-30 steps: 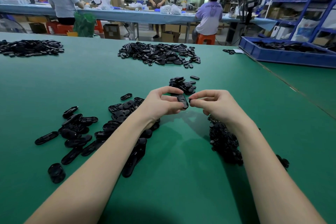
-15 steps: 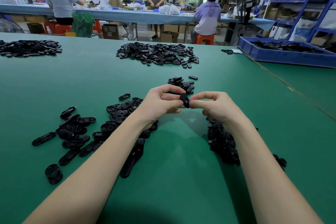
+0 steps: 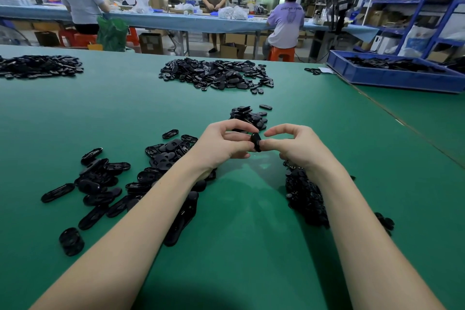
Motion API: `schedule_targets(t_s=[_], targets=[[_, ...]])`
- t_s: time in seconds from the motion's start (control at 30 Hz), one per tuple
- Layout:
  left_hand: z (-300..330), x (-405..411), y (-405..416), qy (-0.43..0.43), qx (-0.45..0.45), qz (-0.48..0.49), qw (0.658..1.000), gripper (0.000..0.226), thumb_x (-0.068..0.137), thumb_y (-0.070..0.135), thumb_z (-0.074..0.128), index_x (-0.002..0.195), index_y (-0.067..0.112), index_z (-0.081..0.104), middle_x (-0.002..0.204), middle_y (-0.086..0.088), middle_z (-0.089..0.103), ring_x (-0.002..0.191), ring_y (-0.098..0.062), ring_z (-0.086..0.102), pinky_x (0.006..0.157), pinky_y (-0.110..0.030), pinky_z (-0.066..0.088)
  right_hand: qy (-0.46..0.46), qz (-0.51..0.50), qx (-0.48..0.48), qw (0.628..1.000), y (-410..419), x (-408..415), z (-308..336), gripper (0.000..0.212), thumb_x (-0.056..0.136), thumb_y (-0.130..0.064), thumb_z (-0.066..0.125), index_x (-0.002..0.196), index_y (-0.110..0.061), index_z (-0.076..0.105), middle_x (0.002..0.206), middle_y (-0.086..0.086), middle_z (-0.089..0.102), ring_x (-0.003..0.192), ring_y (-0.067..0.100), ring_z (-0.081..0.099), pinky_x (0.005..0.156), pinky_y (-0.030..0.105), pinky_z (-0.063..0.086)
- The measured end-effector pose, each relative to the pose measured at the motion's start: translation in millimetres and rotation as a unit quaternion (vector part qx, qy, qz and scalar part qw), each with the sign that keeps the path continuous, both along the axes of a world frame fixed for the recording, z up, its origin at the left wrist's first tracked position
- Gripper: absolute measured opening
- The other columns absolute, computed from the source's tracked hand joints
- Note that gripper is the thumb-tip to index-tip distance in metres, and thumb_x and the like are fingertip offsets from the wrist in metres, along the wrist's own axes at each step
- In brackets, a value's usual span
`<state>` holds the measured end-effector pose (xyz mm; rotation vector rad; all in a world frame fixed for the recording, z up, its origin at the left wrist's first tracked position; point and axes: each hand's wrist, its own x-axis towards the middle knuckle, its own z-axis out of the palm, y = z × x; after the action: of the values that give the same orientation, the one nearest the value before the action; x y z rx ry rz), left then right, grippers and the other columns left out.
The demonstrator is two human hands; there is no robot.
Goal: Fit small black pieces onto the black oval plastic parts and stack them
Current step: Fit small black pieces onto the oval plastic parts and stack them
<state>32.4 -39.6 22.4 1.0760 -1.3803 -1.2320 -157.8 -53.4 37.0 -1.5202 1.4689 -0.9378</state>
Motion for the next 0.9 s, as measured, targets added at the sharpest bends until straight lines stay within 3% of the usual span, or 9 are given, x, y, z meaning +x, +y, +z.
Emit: schedule_targets(t_s=[0.13, 0.27, 0.37, 0.47, 0.67, 0.9], targets=[[0, -1, 1, -0.001, 0.003, -0.003, 1.000, 0.023, 0.085, -0.004, 0.075, 0.102, 0.011, 0.071, 0.095, -0.018, 0.076, 0.084, -0.018, 0.074, 0.075, -0.027, 0.060, 0.041, 0.002, -0.028, 0.999, -1, 2, 0, 0.019, 0.076, -0.033, 0.087, 0.088, -0.027, 0.075, 0.065, -0.011, 0.065, 0.042, -0.002, 0.046, 0.054, 0.024, 0.037], [-1, -1, 1, 0.014, 0.024, 0.004, 1.000, 0.024, 0.086, -0.009, 0.069, 0.104, 0.007, 0.068, 0.096, -0.022, 0.076, 0.083, -0.022, 0.074, 0.079, -0.028, 0.061, 0.070, 0.013, -0.056, 0.996, -2, 3, -5, 0.016, 0.080, -0.040, 0.084, 0.086, -0.028, 0.075, 0.064, -0.013, 0.065, 0.046, -0.004, 0.049, 0.052, 0.018, 0.037], [0, -1, 0, 0.078, 0.070, 0.008, 0.994, 0.026, 0.085, -0.013, 0.067, 0.105, 0.004, 0.065, 0.090, -0.018, 0.076, 0.078, -0.022, 0.074, 0.076, -0.025, 0.061, -0.010, 0.023, -0.027, 0.999, 0, 2, -11, 0.020, 0.079, -0.043, 0.085, 0.086, -0.026, 0.077, 0.075, -0.008, 0.069, 0.050, 0.001, 0.047, 0.059, 0.022, 0.040], [0, -3, -2, 0.152, 0.127, 0.008, 0.980, 0.027, 0.087, -0.015, 0.064, 0.105, 0.005, 0.063, 0.092, -0.018, 0.076, 0.079, -0.025, 0.076, 0.072, -0.023, 0.060, -0.080, 0.037, 0.019, 0.996, 3, 1, -13, 0.021, 0.081, -0.044, 0.084, 0.089, -0.025, 0.079, 0.077, -0.011, 0.072, 0.052, 0.007, 0.044, 0.046, 0.016, 0.033], [-1, -5, -3, 0.107, 0.151, 0.012, 0.983, 0.025, 0.088, -0.005, 0.068, 0.103, 0.015, 0.065, 0.093, -0.011, 0.076, 0.076, -0.017, 0.075, 0.062, -0.020, 0.057, -0.077, 0.049, 0.028, 0.995, 2, 0, -13, 0.014, 0.078, -0.045, 0.085, 0.079, -0.032, 0.079, 0.078, -0.013, 0.074, 0.050, 0.006, 0.044, 0.042, 0.014, 0.031], [-5, -9, -3, 0.129, 0.150, 0.019, 0.980, 0.022, 0.087, -0.010, 0.068, 0.098, 0.007, 0.061, 0.080, -0.014, 0.074, 0.064, -0.016, 0.070, 0.062, -0.018, 0.056, -0.053, 0.045, 0.015, 0.997, 1, 1, -16, 0.018, 0.078, -0.041, 0.086, 0.082, -0.025, 0.080, 0.073, -0.011, 0.073, 0.049, 0.005, 0.042, 0.043, 0.013, 0.034]])
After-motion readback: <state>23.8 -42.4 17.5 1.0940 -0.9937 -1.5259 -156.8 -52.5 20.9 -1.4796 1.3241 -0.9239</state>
